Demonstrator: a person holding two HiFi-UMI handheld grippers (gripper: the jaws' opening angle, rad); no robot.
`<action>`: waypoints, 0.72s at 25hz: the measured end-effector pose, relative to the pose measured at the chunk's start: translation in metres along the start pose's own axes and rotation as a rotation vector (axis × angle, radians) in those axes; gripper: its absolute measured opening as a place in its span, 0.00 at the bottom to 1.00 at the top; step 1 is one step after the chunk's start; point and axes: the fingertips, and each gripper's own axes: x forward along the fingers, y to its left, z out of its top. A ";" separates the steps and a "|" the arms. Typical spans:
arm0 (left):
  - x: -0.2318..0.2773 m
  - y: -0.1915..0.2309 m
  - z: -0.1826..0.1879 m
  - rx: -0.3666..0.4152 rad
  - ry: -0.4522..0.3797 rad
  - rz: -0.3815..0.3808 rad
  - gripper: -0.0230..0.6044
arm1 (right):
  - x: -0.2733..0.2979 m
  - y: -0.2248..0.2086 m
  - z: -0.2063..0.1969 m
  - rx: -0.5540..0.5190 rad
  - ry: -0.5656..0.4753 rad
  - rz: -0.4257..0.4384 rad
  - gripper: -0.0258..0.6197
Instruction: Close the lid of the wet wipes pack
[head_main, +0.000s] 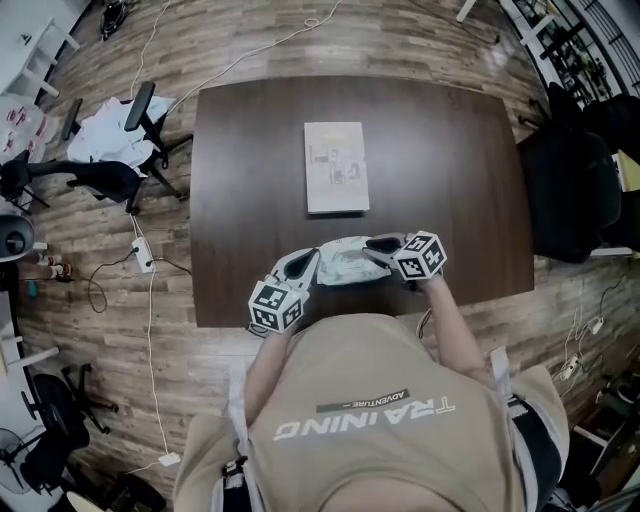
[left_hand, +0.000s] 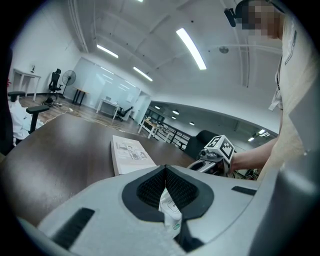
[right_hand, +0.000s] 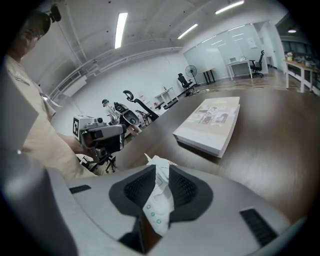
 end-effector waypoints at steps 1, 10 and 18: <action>-0.001 -0.001 0.000 -0.002 0.000 -0.001 0.05 | -0.001 0.003 -0.004 0.000 0.007 0.002 0.15; -0.006 -0.008 0.005 0.010 -0.010 -0.024 0.05 | -0.003 0.015 -0.032 -0.010 0.060 -0.011 0.16; -0.011 -0.006 0.002 0.005 -0.009 -0.025 0.05 | 0.011 0.010 -0.056 -0.011 0.143 -0.050 0.16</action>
